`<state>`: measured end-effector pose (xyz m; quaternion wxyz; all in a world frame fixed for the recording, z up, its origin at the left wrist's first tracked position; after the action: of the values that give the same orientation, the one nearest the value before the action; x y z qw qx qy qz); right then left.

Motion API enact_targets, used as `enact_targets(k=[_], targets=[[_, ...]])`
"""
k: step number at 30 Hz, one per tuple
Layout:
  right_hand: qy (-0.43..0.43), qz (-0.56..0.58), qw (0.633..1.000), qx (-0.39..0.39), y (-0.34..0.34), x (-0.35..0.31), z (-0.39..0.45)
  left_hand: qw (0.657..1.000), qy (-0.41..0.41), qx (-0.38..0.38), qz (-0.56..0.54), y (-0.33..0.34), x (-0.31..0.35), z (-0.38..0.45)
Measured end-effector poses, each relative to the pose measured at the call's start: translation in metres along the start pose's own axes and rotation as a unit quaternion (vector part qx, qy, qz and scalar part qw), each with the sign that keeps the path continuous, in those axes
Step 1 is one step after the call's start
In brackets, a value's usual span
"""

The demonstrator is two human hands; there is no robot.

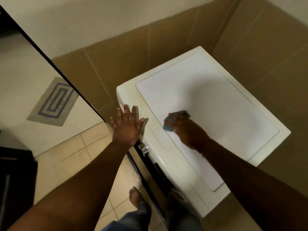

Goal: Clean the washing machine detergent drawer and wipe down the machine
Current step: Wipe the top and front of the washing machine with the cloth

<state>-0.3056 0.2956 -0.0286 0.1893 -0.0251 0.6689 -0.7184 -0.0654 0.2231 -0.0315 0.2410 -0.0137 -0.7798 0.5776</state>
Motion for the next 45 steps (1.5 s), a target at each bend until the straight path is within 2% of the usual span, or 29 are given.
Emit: enact_targets(k=[2, 3, 4, 5, 7, 8, 9, 11, 12, 13, 15, 16, 17, 20, 21, 24, 25, 28, 29, 32, 33, 34, 36, 37, 40, 41, 44, 45], targets=[[0.220, 0.024, 0.974, 0.047, 0.002, 0.011, 0.004, 1.000, 0.006, -0.004, -0.008, -0.004, 0.001, -0.002], [0.250, 0.023, 0.967, 0.048, 0.006, 0.001, 0.008, 1.000, 0.004, -0.006, -0.014, -0.005, 0.001, -0.003], [0.212, 0.023, 0.977, 0.031, 0.012, -0.018, 0.014, 1.000, 0.002, -0.007, -0.018, -0.007, 0.000, -0.003], [0.136, 0.031, 0.990, -0.001, 0.023, -0.038, 0.015, 1.000, 0.001, -0.009, -0.020, -0.008, 0.000, -0.004], [0.019, 0.027, 0.999, -0.011, 0.028, -0.059, 0.009, 1.000, 0.000, -0.012, -0.020, -0.011, 0.000, -0.006], [0.014, 0.022, 1.000, -0.004, 0.025, -0.054, 0.008, 1.000, 0.002, -0.011, -0.018, -0.012, -0.001, -0.007], [0.057, 0.021, 0.998, 0.014, 0.023, -0.045, 0.009, 1.000, 0.005, -0.008, -0.014, -0.014, -0.002, -0.008], [0.231, 0.028, 0.972, 0.034, 0.018, -0.038, 0.011, 1.000, 0.009, 0.001, -0.005, -0.018, -0.004, -0.013], [0.258, 0.024, 0.965, 0.035, 0.022, -0.047, 0.014, 1.000, 0.007, 0.005, -0.002, -0.020, -0.007, -0.015], [0.222, 0.028, 0.974, 0.031, 0.031, -0.059, 0.017, 1.000, 0.004, 0.007, 0.000, -0.021, -0.009, -0.017], [0.068, 0.010, 0.998, 0.004, 0.048, -0.078, 0.010, 1.000, -0.002, 0.007, -0.002, -0.023, -0.010, -0.021], [0.027, 0.001, 1.000, -0.006, 0.046, -0.077, 0.009, 1.000, -0.005, 0.007, -0.004, -0.024, -0.010, -0.024], [0.041, 0.011, 0.999, -0.009, 0.041, -0.067, 0.011, 1.000, -0.005, 0.010, -0.003, -0.024, -0.011, -0.026], [0.223, 0.034, 0.974, -0.011, 0.032, -0.053, 0.019, 1.000, -0.003, 0.019, 0.003, -0.026, -0.018, -0.032], [0.206, 0.023, 0.978, -0.020, 0.036, -0.062, 0.021, 1.000, -0.005, 0.019, 0.004, -0.026, -0.021, -0.031], [0.020, 0.020, 0.998, -0.054, 0.050, -0.077, 0.018, 1.000, -0.008, 0.009, 0.002, -0.030, -0.029, -0.022], [0.020, 0.026, 0.998, -0.052, 0.046, -0.072, 0.022, 1.000, -0.005, 0.007, 0.001, -0.032, -0.031, -0.017], [0.201, 0.025, 0.979, -0.023, 0.036, -0.068, 0.048, 1.000, 0.011, 0.004, -0.005, -0.043, -0.040, 0.007], [0.214, 0.021, 0.976, -0.014, 0.038, -0.078, 0.059, 1.000, 0.015, 0.003, -0.006, -0.047, -0.046, 0.018], [0.076, 0.016, 0.997, -0.014, 0.049, -0.099, 0.080, 0.999, 0.031, -0.004, 0.004, -0.057, -0.064, 0.050], [0.068, 0.014, 0.998, -0.006, 0.047, -0.098, 0.086, 0.999, 0.038, -0.007, 0.012, -0.061, -0.069, 0.059], [0.111, 0.018, 0.994, 0.013, 0.045, -0.096, 0.095, 0.999, 0.044, -0.013, 0.016, -0.065, -0.076, 0.069], [0.257, 0.030, 0.964, 0.057, 0.040, -0.102, 0.115, 0.998, 0.053, -0.024, 0.023, -0.071, -0.087, 0.088], [0.287, 0.027, 0.956, 0.053, 0.043, -0.111, 0.124, 0.998, 0.058, -0.029, 0.024, -0.073, -0.092, 0.096], [0.178, 0.028, 0.984, 0.006, 0.056, -0.124, 0.142, 0.995, 0.079, -0.045, 0.033, -0.078, -0.101, 0.120], [0.176, 0.026, 0.984, -0.002, 0.055, -0.120, 0.150, 0.995, 0.084, -0.048, 0.036, -0.080, -0.104, 0.127], [0.326, 0.033, 0.945, 0.020, 0.055, -0.117, 0.177, 0.994, 0.095, -0.052, 0.034, -0.084, -0.109, 0.141], [0.342, 0.037, 0.939, 0.028, 0.058, -0.122, 0.189, 0.993, 0.096, -0.055, 0.034, -0.084, -0.111, 0.144]])
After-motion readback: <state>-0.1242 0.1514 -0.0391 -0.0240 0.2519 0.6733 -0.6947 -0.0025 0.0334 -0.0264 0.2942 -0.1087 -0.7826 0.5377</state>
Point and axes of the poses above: each hand's wrist, its own z-axis towards the middle knuckle, its own y-axis out of the palm, x = y × z, the point moved 1 cm from there along z, towards the middle knuckle, and after that the axes turned 6 degrees about y, right-handed, at the moved point
